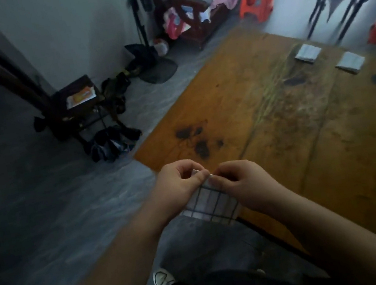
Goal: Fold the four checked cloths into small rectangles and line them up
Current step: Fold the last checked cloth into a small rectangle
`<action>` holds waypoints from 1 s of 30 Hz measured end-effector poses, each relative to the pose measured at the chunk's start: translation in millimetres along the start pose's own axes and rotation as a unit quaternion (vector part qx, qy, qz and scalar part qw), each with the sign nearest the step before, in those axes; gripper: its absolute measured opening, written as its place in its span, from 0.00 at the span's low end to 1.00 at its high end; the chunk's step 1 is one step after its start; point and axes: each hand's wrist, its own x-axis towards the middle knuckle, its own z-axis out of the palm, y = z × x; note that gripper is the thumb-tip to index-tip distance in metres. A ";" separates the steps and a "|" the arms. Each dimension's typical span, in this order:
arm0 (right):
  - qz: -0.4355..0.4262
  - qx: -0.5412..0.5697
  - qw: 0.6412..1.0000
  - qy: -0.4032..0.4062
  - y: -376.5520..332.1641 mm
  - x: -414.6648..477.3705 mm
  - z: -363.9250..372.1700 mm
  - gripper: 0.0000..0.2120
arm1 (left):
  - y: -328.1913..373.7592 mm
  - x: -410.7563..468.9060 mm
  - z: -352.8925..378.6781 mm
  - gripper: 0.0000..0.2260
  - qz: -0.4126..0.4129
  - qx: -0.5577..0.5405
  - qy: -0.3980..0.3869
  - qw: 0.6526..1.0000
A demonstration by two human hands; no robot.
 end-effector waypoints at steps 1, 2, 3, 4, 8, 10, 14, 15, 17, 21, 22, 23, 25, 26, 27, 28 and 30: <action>-0.003 -0.001 1.000 -0.008 -13.0 8.7 12.3 0.11 | -10.1 -1.6 -18.6 0.04 -0.005 -0.001 0.015 1.000; -0.005 -0.003 1.000 -0.015 -26.7 17.6 25.0 0.11 | -21.0 -3.2 -39.5 0.04 -0.011 -0.002 0.031 0.999; -0.009 -0.007 1.000 -0.020 -40.3 26.2 37.8 0.12 | -32.6 -4.5 -62.3 0.04 -0.017 -0.006 0.049 0.999; -0.015 -0.011 1.000 -0.025 -53.7 34.7 51.4 0.12 | -44.3 -6.8 -86.3 0.04 -0.020 -0.014 0.067 0.997; -0.039 -0.023 0.997 -0.060 -109.9 66.8 109.8 0.15 | -91.3 -25.0 -183.0 0.08 -0.028 -0.049 0.108 0.993; -0.055 -0.042 0.994 -0.080 -139.1 84.1 141.1 0.14 | -113.3 -37.6 -225.0 0.08 -0.034 -0.055 0.116 0.991; -0.107 -0.094 0.981 -0.133 -199.8 117.1 206.7 0.05 | -149.5 -65.5 -296.5 0.06 -0.043 -0.061 0.148 0.986; -0.126 -0.109 0.976 -0.141 -213.8 124.6 223.1 0.04 | -155.7 -72.4 -311.0 0.06 -0.045 -0.056 0.151 0.986; -0.155 -0.135 0.966 -0.157 -240.2 136.6 252.9 0.02 | -165.6 -84.7 -335.4 0.06 -0.050 -0.041 0.154 0.986; -0.185 -0.124 0.959 -0.176 -280.2 153.5 295.1 0.04 | -186.1 -102.7 -374.8 0.03 -0.061 -0.046 0.186 0.980; -0.185 -0.126 0.958 -0.179 -287.4 158.0 302.3 0.05 | -191.7 -106.2 -383.4 0.03 -0.060 -0.065 0.197 0.976; -0.187 -0.128 0.957 -0.179 -294.4 162.7 308.3 0.05 | -197.5 -109.3 -391.9 0.05 -0.061 -0.088 0.207 0.972; -0.188 -0.118 0.959 -0.174 -305.8 174.3 317.9 0.05 | -210.9 -115.5 -407.3 0.08 -0.071 -0.132 0.220 0.964; -0.190 -0.105 0.960 -0.175 -310.4 181.2 321.9 0.05 | -217.8 -118.9 -413.4 0.08 -0.076 -0.162 0.221 0.959; -0.196 -0.090 0.961 -0.176 -314.8 188.5 325.9 0.05 | -224.9 -121.8 -418.4 0.09 -0.081 -0.203 0.217 0.951; -0.196 -0.074 0.962 -0.178 -318.5 196.4 330.4 0.06 | -232.6 -123.5 -422.8 0.10 -0.089 -0.250 0.214 0.940; -0.180 -0.037 0.966 -0.183 -324.7 213.0 339.8 0.08 | -247.2 -122.6 -429.7 0.16 -0.101 -0.344 0.215 0.908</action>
